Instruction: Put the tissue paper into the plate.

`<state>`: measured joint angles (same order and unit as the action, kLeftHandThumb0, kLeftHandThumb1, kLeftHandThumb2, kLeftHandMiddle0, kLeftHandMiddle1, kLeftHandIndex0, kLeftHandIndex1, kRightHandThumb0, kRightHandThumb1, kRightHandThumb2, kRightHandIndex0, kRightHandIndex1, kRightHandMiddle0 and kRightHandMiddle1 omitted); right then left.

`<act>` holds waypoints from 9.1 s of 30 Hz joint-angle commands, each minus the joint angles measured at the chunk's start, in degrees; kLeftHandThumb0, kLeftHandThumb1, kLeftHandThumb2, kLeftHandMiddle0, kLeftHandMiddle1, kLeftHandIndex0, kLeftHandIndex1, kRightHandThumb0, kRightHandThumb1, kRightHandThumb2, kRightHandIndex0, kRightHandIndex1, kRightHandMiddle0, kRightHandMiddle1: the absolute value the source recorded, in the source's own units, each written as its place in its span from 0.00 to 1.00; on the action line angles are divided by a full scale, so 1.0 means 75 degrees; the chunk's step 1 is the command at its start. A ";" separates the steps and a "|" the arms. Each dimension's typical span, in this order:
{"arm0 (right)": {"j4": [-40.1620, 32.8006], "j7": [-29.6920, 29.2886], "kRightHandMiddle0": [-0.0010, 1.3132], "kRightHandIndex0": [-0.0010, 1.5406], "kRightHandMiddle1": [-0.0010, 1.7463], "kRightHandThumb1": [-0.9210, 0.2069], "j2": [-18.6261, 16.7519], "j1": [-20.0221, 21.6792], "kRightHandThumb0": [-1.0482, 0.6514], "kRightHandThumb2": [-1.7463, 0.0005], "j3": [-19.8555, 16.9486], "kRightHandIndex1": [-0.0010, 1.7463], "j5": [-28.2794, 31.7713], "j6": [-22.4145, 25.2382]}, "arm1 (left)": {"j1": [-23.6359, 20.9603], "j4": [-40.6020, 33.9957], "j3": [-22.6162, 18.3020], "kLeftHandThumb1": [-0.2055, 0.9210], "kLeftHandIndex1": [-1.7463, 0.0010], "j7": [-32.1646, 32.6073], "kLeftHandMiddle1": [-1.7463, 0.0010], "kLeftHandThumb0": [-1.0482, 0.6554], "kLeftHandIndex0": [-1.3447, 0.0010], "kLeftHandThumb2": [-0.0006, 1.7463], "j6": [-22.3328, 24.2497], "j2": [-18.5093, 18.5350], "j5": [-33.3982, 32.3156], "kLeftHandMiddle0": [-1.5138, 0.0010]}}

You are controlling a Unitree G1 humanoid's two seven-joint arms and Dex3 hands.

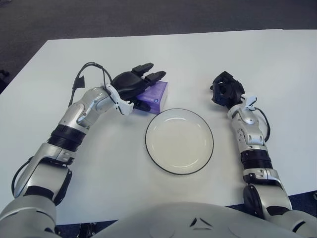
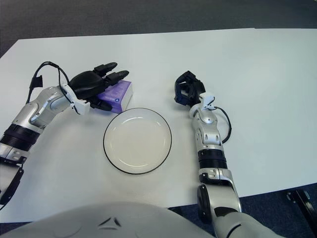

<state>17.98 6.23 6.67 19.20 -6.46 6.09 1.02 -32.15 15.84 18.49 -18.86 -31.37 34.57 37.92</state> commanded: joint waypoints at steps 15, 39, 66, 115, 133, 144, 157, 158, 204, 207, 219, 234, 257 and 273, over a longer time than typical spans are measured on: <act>0.0282 0.0113 0.35 0.67 1.00 0.36 -0.0175 -0.0856 0.37 0.39 0.0031 1.00 0.0089 0.0418 | -0.1186 0.1941 0.0592 1.00 0.86 -0.2411 0.97 0.00 1.00 0.20 -0.0556 0.0092 -0.1292 0.91; 0.0223 0.0170 0.35 0.66 1.00 0.36 -0.0114 -0.0874 0.37 0.39 0.0050 1.00 0.0051 0.0484 | -0.0476 0.1851 0.0362 0.51 0.04 -0.0458 0.02 0.44 0.75 0.59 0.0292 -0.0154 -0.0736 0.64; 0.0454 0.0229 0.35 0.66 1.00 0.36 -0.0035 -0.0781 0.37 0.39 -0.0030 1.00 0.0038 0.0487 | 0.0197 0.0370 -0.0944 0.26 0.00 0.3907 0.08 0.61 0.58 0.88 -0.0339 -0.0348 -0.0182 0.45; 0.0596 -0.0174 0.38 0.66 1.00 0.41 -0.0300 -0.0534 0.36 0.35 -0.0032 1.00 0.0094 0.0689 | 0.1240 -0.3548 0.0060 0.23 0.00 0.0133 0.01 0.61 0.57 0.93 -0.0863 -0.1349 -0.1791 0.46; 0.0874 0.0214 0.39 0.67 1.00 0.42 -0.0153 -0.0550 0.36 0.34 0.0076 1.00 0.0026 0.0232 | 0.1223 -0.3571 0.0460 0.23 0.00 -0.0805 0.02 0.61 0.57 0.93 -0.0642 -0.1317 -0.1940 0.46; 0.1242 0.0332 0.39 0.70 1.00 0.42 -0.0092 -0.0400 0.36 0.34 0.0018 1.00 0.0011 0.0203 | 0.1185 -0.3206 0.0720 0.57 0.00 -0.1293 0.00 0.61 0.70 0.68 -0.0970 -0.1109 -0.2131 0.72; 0.1346 0.0384 0.39 0.71 1.00 0.42 -0.0063 -0.0352 0.36 0.34 0.0025 1.00 0.0011 0.0165 | 0.0863 -0.2907 0.0960 0.99 0.32 -0.2130 0.26 0.09 0.99 0.38 -0.1108 -0.0865 -0.2371 0.86; 0.1352 0.0384 0.39 0.71 1.00 0.42 -0.0061 -0.0351 0.36 0.34 0.0025 1.00 0.0008 0.0160 | 0.0855 -0.2895 0.0969 0.99 0.36 -0.2190 0.31 0.08 1.00 0.39 -0.1087 -0.0863 -0.2423 0.86; 0.2399 0.0245 0.45 0.74 1.00 0.51 -0.0072 0.0094 0.34 0.27 -0.0110 1.00 0.0050 -0.0471 | 0.0578 -0.2677 0.0607 1.00 0.99 -0.4079 1.00 0.00 1.00 0.31 -0.0386 -0.0662 -0.5230 1.00; 0.2200 0.0135 0.46 0.73 1.00 0.52 -0.0079 0.0049 0.34 0.26 -0.0026 1.00 -0.0035 -0.0380 | 0.0584 -0.2744 0.0458 1.00 0.99 -0.4192 1.00 0.00 1.00 0.28 -0.0323 -0.0551 -0.5400 1.00; 0.1338 -0.0054 0.43 0.69 1.00 0.48 -0.0086 -0.0171 0.34 0.29 0.0142 1.00 -0.0096 0.0400 | 0.0746 -0.2391 -0.0224 1.00 1.00 -0.3889 1.00 0.00 1.00 0.23 -0.0994 -0.0521 -0.5342 1.00; 0.0901 -0.0046 0.38 0.63 1.00 0.41 -0.0066 -0.0361 0.36 0.35 0.0211 1.00 -0.0136 0.0705 | 0.0926 -0.2370 -0.1457 1.00 0.92 -0.3377 0.99 0.00 1.00 0.17 -0.0899 0.0049 -0.4910 0.97; 0.2237 0.0427 0.37 0.68 1.00 0.38 0.0183 0.0088 0.36 0.37 0.0155 1.00 -0.0078 -0.0144 | 0.2097 -0.1683 -0.2921 1.00 0.26 -0.0462 0.45 0.03 0.79 0.56 0.0249 -0.1883 -0.6075 0.64; 0.2276 0.0507 0.37 0.69 1.00 0.39 0.0193 0.0085 0.36 0.37 0.0124 1.00 -0.0080 -0.0239 | 0.2453 -0.2004 -0.3781 1.00 0.01 0.1468 0.01 0.29 0.55 0.44 0.1670 -0.3427 -0.6740 0.46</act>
<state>30.02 9.99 8.94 25.44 -6.15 6.00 -4.93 -14.87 1.72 -7.34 -10.83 -21.12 9.19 -11.87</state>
